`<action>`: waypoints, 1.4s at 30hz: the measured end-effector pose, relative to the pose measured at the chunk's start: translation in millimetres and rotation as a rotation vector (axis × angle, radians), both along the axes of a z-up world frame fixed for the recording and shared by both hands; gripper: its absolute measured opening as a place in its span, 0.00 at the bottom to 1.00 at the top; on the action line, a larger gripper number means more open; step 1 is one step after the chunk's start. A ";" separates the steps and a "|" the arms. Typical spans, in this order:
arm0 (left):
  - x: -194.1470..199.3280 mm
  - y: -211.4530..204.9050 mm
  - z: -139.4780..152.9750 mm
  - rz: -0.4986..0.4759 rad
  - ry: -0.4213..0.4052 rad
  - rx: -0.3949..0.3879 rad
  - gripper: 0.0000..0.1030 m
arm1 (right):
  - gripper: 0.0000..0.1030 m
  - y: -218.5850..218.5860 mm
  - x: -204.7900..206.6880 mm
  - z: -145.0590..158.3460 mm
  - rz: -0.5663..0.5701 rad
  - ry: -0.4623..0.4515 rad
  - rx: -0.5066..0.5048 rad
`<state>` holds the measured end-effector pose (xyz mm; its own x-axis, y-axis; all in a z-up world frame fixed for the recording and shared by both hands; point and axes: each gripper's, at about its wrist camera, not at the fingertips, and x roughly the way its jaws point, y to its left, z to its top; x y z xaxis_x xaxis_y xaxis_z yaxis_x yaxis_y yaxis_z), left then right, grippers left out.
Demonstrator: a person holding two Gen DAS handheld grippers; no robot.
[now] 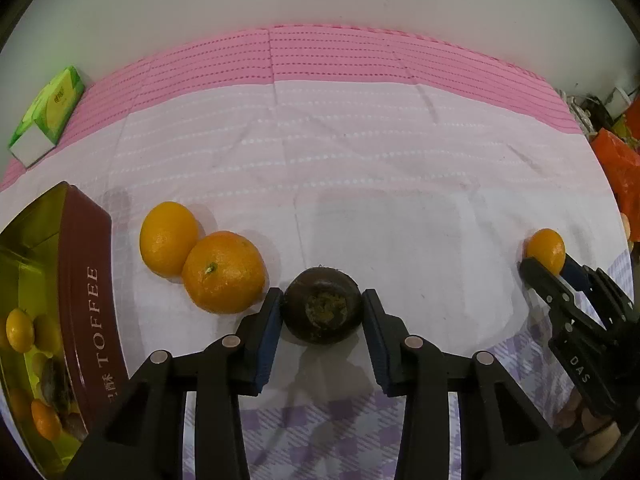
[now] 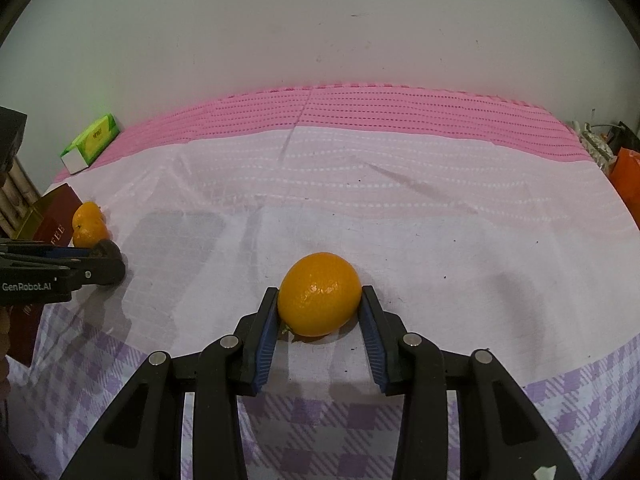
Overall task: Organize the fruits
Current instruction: 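Grasp a dark passion fruit with the left gripper while the right gripper holds the orange, then lower the passion fruit into the gold tin with the left gripper and release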
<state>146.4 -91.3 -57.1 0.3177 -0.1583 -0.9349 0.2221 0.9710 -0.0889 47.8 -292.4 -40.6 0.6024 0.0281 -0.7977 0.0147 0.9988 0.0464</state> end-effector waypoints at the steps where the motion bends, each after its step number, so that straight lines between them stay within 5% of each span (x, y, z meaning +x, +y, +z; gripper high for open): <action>1: -1.2 -0.7 0.2 -0.002 -0.001 0.002 0.39 | 0.37 0.0 0.0 0.1 0.000 0.000 0.000; 27: -61.0 48.3 52.4 0.029 -0.095 -0.028 0.39 | 0.37 12.7 0.4 -1.0 0.000 0.010 -0.084; 42: -78.1 145.9 77.4 0.204 -0.154 0.031 0.39 | 0.37 13.1 0.2 -0.9 -0.001 0.010 -0.084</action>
